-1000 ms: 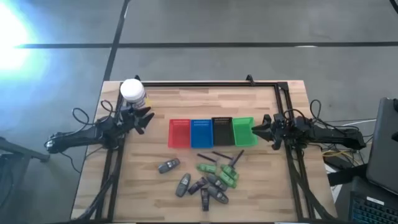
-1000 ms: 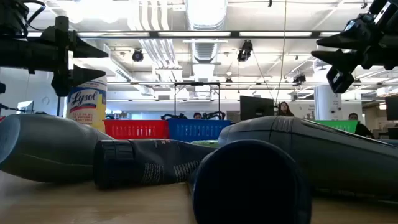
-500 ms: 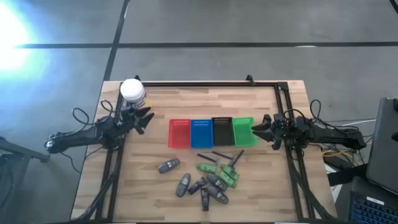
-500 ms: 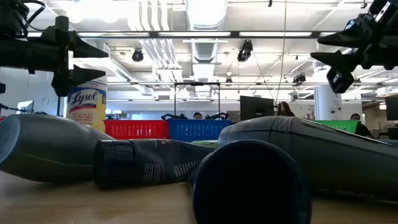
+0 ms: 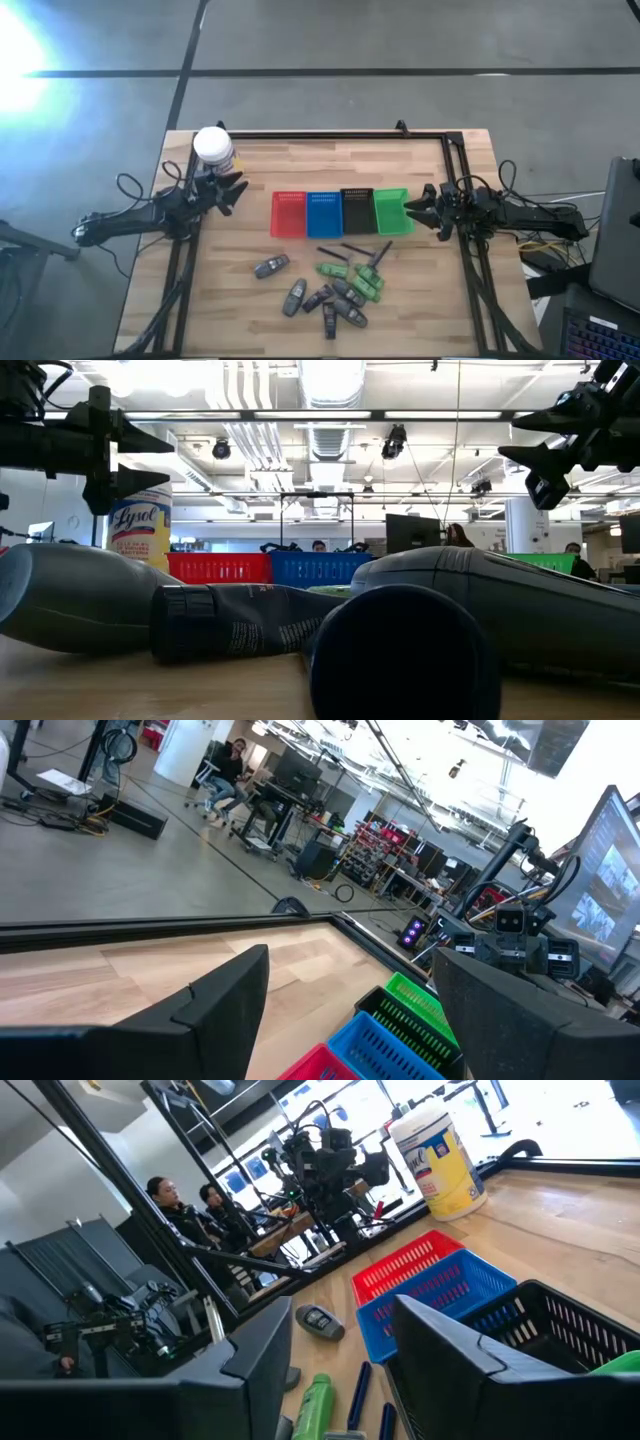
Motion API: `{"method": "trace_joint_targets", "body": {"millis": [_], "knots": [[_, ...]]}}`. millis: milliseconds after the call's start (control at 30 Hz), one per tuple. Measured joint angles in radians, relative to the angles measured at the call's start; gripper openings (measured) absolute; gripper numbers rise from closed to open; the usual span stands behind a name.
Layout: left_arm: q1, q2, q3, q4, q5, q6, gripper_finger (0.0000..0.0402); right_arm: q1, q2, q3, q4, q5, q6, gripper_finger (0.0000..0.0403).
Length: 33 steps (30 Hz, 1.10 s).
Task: Pick & Place Travel size toiletries
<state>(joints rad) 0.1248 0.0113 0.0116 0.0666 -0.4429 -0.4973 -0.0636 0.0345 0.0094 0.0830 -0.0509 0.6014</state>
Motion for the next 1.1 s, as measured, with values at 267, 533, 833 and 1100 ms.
{"method": "trace_joint_targets", "body": {"millis": [267,533,833,1100], "knots": [[0.0,0.0,0.0,0.0,0.0,0.0,0.0287,0.0,0.0,0.0,0.002,0.0,0.002,0.0189],[0.0,0.0,0.0,0.0,0.0,0.0,0.0287,0.0,0.0,0.0,-0.004,0.017,0.559,0.0186],[0.0,0.0,0.0,0.0,0.0,0.0,0.0287,0.0,0.0,0.0,0.009,0.171,0.677,0.0164],[0.0,0.0,0.0,0.0,0.0,0.0,0.0287,0.038,0.022,0.001,0.11,-0.092,0.846,0.0144]]}}
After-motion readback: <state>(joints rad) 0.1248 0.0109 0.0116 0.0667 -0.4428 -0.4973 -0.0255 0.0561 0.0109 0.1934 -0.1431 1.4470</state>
